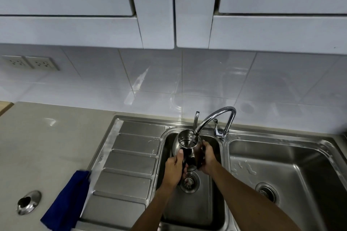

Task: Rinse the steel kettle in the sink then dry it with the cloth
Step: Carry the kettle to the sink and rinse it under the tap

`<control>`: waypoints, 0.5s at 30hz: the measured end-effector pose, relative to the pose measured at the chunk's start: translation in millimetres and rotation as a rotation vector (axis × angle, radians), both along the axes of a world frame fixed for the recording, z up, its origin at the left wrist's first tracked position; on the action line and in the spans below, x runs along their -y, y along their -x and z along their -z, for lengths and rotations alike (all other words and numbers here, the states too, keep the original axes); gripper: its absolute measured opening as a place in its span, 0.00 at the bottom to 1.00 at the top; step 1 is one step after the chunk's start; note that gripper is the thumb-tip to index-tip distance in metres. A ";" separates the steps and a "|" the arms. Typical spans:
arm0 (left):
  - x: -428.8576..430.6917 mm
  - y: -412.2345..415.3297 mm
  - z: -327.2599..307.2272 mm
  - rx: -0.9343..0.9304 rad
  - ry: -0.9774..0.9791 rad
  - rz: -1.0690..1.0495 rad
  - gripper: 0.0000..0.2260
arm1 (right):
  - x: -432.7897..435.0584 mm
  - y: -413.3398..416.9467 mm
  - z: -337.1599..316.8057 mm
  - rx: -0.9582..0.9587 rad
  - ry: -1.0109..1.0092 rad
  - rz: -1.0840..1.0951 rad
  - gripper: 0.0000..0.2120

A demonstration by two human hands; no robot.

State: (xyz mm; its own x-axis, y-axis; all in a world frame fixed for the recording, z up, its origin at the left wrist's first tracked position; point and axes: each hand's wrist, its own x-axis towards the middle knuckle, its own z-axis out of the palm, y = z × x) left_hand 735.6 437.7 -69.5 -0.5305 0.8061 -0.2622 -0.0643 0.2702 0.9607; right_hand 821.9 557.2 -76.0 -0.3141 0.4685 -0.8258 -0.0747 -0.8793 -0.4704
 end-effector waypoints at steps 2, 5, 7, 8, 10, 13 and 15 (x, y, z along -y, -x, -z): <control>0.8 -0.1 -0.3 0.000 -0.002 0.007 0.27 | 0.1 0.0 -0.6 -0.012 0.001 0.000 0.29; 0.9 1.6 -0.7 -0.005 -0.005 0.009 0.26 | 0.8 1.3 0.5 -0.010 0.012 0.023 0.30; 0.1 1.7 -1.6 -0.019 -0.006 0.019 0.26 | 2.0 1.4 -2.0 -0.015 0.016 0.026 0.30; 0.1 1.4 -2.0 -0.021 -0.006 0.020 0.26 | 2.3 1.8 -1.8 -0.020 0.019 0.026 0.30; 0.3 1.5 -3.7 -0.016 -0.003 0.018 0.26 | 2.8 2.7 -1.8 -0.021 0.016 0.010 0.32; -0.3 2.0 -5.8 -0.024 -0.003 0.031 0.26 | 1.8 2.0 -1.2 -0.027 0.009 0.000 0.31; 0.2 1.1 -7.7 -0.031 -0.005 0.041 0.26 | 0.5 0.0 -1.1 -0.040 -0.003 -0.019 0.30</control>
